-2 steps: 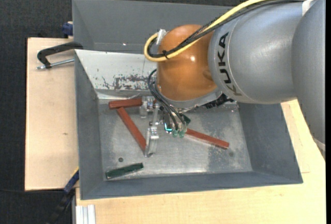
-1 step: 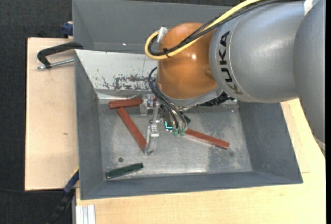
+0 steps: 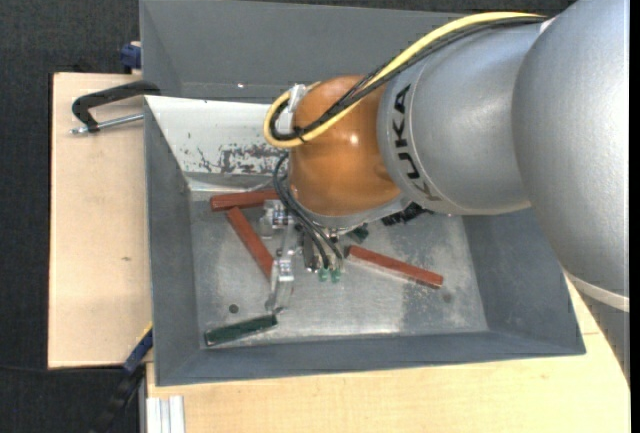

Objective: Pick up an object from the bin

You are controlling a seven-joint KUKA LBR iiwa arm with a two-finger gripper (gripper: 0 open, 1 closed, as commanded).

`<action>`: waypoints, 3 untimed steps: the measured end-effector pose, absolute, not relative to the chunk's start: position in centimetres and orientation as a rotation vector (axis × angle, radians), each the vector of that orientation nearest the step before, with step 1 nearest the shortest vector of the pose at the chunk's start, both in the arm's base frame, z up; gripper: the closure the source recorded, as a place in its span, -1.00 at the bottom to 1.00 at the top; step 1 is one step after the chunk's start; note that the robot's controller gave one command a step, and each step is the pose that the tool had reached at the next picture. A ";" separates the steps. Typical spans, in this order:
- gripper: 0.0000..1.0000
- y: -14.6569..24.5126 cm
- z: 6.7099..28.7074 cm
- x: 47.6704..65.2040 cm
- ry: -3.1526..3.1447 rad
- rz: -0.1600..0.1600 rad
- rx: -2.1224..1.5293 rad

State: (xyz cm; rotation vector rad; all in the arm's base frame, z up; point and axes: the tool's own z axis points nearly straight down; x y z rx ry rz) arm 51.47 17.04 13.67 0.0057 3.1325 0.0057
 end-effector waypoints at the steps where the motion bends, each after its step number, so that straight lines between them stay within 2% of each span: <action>1: -1.00 16.7 8.3 51.7 3.140 0.004 -0.009; 2: -1.00 16.0 7.3 54.9 3.136 0.005 0.185; 3: 1.00 15.8 7.3 57.9 3.132 0.004 0.236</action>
Offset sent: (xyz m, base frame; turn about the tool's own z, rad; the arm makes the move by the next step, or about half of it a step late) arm 0.0439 -0.0156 -0.0623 0.1361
